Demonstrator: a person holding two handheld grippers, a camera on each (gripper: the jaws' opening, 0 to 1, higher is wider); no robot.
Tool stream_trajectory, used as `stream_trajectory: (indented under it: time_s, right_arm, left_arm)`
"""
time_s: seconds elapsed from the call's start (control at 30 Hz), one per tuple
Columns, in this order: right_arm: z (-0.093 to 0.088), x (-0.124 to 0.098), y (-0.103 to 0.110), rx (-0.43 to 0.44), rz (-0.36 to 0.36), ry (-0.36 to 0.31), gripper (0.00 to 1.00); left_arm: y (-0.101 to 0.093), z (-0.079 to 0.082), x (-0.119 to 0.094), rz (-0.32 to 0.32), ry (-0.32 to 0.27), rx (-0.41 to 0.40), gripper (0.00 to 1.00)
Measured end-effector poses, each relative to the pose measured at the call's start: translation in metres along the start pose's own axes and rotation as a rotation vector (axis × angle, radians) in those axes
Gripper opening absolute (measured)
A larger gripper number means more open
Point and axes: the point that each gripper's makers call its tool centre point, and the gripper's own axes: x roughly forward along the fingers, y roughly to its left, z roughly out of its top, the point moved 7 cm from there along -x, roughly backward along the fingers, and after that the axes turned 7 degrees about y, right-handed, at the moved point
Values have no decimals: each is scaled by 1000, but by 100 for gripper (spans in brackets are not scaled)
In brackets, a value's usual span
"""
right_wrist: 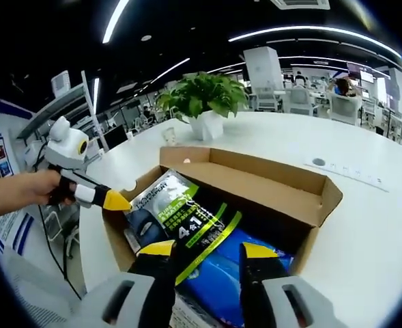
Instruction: Operate the shoe box by opening the lid, removing the specified soft item, and placing it in the target area until the item is outside and the box remains undamaged.
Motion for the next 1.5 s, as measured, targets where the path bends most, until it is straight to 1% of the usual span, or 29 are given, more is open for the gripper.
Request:
stream_trajectory:
  time_s: [0.1, 0.2, 0.23, 0.37, 0.43, 0.53, 0.63, 0.7, 0.73, 0.83, 0.9, 1.0, 1.1, 1.2, 1.4, 1.5]
  right_arm:
    - [0, 4, 1, -8, 5, 8, 31]
    - [1, 8, 0, -34, 2, 3, 25]
    - [2, 10, 1, -38, 3, 6, 25]
    - [1, 17, 1, -46, 5, 36, 29]
    - [-1, 21, 2, -37, 18, 57, 33]
    - [-4, 24, 4, -40, 29, 71, 39]
    - [-6, 25, 6, -45, 41, 84, 38]
    - [-8, 25, 7, -45, 49, 89, 36]
    - [-8, 26, 7, -49, 51, 89, 33]
    - [-6, 26, 9, -30, 73, 71, 27]
    - [-5, 26, 10, -30, 75, 61, 23]
    - [-5, 27, 10, -32, 71, 61, 18]
    - [-7, 26, 9, -35, 63, 62, 9]
    - [-8, 23, 9, -37, 57, 57, 4]
    - [-5, 20, 9, -18, 57, 39, 0]
    - [-4, 19, 9, -3, 58, 32, 0]
  left_arm:
    - [1, 0, 1, 3, 4, 5, 0]
    - [1, -1, 1, 10, 10, 14, 0]
    - [1, -2, 2, 11, 12, 16, 0]
    - [2, -2, 1, 14, 11, 23, 0]
    - [2, -2, 2, 16, 11, 26, 0]
    - [2, -4, 3, 19, 15, 30, 0]
    - [3, -4, 3, 19, 16, 28, 0]
    - [3, -4, 4, 18, 15, 28, 0]
    - [3, -4, 4, 17, 15, 28, 0]
    - [4, -4, 4, 15, 9, 27, 0]
    - [4, -4, 4, 12, 5, 23, 0]
    - [3, -4, 3, 9, 1, 24, 0]
    - [3, -4, 3, 8, -4, 26, 0]
    - [3, -4, 2, 6, -10, 26, 0]
    - [0, -3, 2, -1, -19, 43, 0]
    - [-1, -1, 0, -7, -34, 39, 0]
